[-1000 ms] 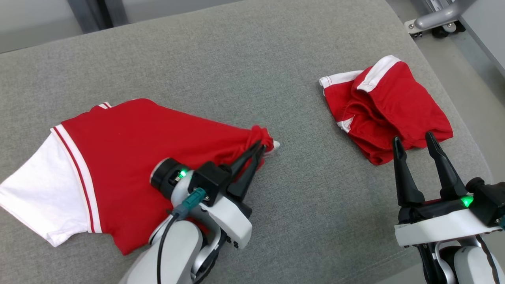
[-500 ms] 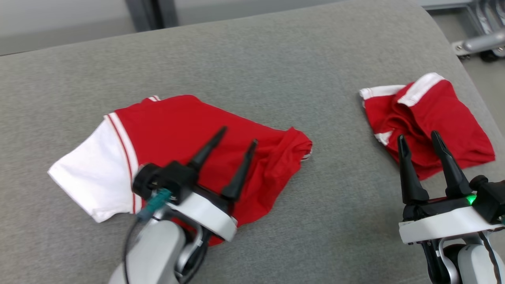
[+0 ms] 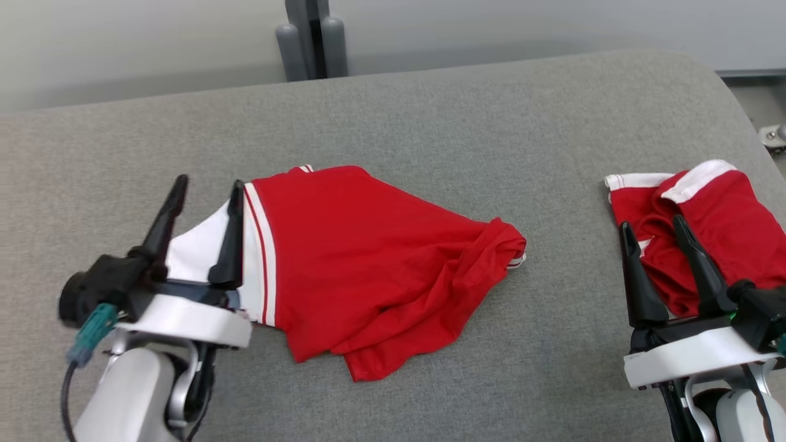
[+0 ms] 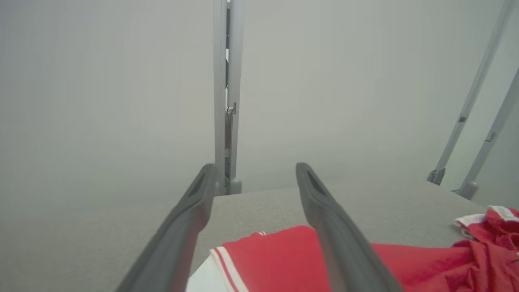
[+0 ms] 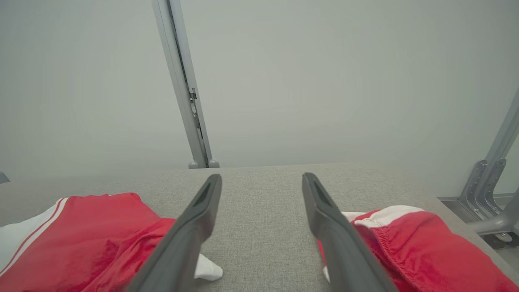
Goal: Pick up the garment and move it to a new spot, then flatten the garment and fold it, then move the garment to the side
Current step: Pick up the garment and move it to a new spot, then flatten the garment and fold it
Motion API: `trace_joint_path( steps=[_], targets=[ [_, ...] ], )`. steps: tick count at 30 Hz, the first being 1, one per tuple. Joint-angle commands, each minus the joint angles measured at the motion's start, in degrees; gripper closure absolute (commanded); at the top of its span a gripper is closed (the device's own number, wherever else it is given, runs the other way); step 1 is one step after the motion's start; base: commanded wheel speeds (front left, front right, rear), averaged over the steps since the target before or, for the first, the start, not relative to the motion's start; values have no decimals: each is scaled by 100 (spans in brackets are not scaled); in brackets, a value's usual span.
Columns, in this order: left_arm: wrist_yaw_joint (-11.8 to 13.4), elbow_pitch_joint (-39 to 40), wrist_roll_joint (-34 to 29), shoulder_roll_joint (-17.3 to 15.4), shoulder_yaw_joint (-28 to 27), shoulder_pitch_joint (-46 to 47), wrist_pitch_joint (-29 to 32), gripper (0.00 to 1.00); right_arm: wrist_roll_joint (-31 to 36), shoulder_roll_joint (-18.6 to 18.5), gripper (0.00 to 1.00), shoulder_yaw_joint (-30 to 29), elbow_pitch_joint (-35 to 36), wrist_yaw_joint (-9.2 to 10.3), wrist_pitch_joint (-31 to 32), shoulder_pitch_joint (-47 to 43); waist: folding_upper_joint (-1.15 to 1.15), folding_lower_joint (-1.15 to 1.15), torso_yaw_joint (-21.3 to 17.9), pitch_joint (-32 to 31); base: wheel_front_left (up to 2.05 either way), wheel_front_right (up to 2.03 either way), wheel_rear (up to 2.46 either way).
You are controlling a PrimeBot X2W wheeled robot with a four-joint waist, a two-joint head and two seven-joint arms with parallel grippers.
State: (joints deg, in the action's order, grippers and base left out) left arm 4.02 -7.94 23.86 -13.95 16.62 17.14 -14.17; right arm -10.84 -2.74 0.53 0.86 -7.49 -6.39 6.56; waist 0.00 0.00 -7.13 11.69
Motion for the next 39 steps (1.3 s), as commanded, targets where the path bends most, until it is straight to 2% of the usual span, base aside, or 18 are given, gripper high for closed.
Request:
trace_joint_path(
  steps=[1, 9, 16, 25, 39],
  targets=[
    [75, 71, 8, -67, -87, -114, -19, 0, 25, -35, 0, -24, 3, -2, 26, -53, 0, 0, 71, -95, 0, 0, 0],
    [439, 577, -37, -409, -373, -861, 95, 0, 182, -35, 0, -142, -4, -2, 174, -291, 0, 0, 160, -425, 0, 0, 0],
    [722, 969, -25, -449, -380, -1451, 324, 0, 235, -35, 0, -286, 48, -2, 308, -602, 0, 0, 215, -696, 0, 0, 0],
    [841, 1182, -52, -559, -369, -1794, 455, 0, 135, -35, 0, -329, 101, -2, 382, -838, 0, 0, 230, -855, 0, 0, 0],
    [925, 1255, -42, -602, -329, -1811, 541, 0, 151, -36, 0, -321, 145, -2, 419, -873, 0, 0, 250, -909, 0, 0, 0]
  ],
)
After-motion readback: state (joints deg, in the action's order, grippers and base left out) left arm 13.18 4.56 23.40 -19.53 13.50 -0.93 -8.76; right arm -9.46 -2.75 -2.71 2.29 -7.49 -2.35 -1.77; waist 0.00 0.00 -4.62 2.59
